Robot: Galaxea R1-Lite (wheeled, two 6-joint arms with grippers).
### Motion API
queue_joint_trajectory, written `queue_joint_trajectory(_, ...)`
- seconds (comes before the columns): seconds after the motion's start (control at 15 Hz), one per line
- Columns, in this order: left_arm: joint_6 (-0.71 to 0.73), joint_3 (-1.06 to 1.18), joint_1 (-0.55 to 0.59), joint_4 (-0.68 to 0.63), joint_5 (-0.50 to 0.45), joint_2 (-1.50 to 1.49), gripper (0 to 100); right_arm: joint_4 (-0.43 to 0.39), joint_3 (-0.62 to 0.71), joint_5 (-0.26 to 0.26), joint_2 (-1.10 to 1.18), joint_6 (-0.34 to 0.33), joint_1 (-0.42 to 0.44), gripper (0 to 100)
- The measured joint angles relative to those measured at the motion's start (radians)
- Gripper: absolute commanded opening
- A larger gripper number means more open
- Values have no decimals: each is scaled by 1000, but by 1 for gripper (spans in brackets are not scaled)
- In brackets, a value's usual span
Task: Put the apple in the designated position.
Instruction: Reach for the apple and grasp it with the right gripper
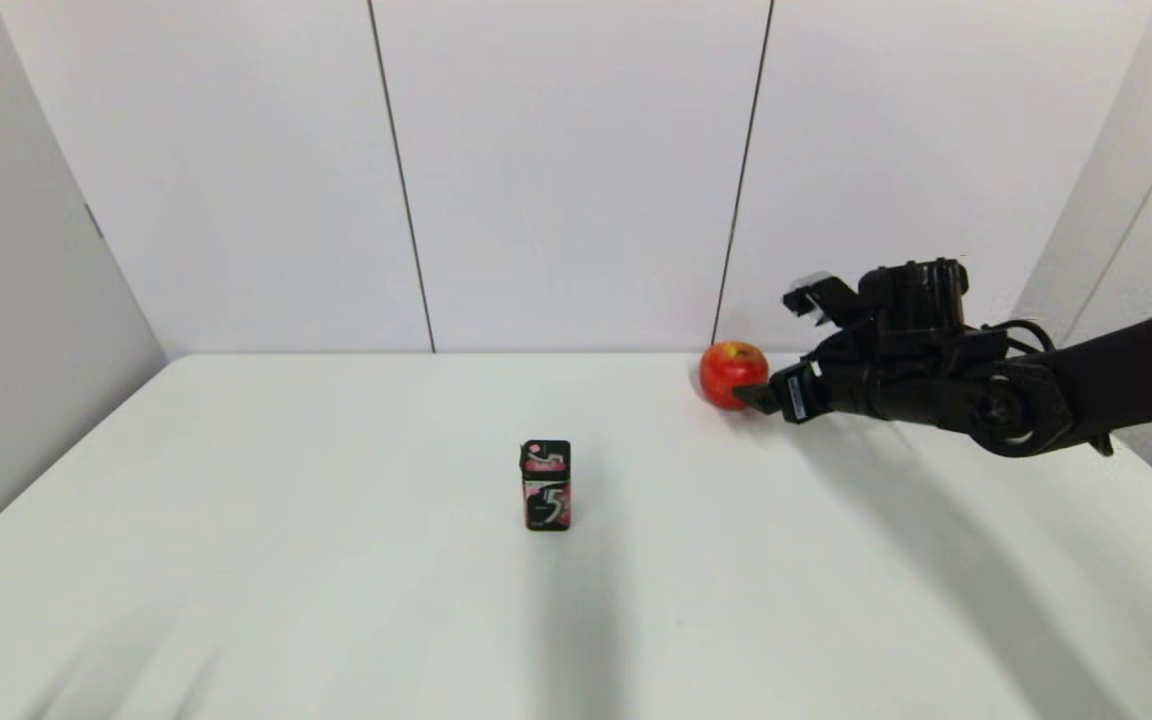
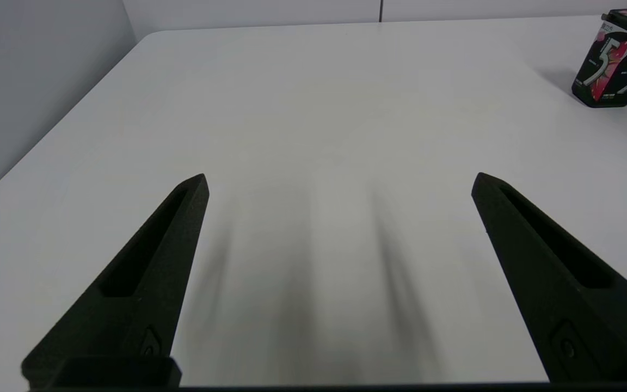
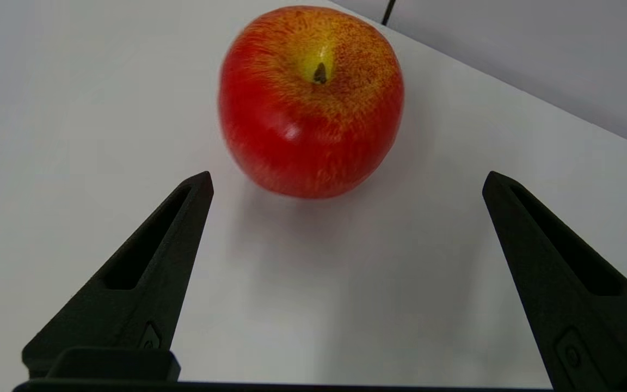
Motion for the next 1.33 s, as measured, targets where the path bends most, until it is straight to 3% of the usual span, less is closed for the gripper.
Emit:
queue_joint_trajectory(0.4, 0, 0, 0, 0, 0, 0, 100, 13, -66, 48, 75, 16, 7, 100)
queue_joint_trajectory(1.07, 0, 0, 0, 0, 0, 0, 100, 7, -205, 52, 180, 37, 41, 100)
queue_joint_trajectory(1.13, 0, 0, 0, 0, 0, 0, 100, 3, -217, 52, 192, 37, 43, 0)
queue_joint_trajectory(1.33, 0, 0, 0, 0, 0, 0, 100, 1, -240, 51, 216, 38, 43, 0)
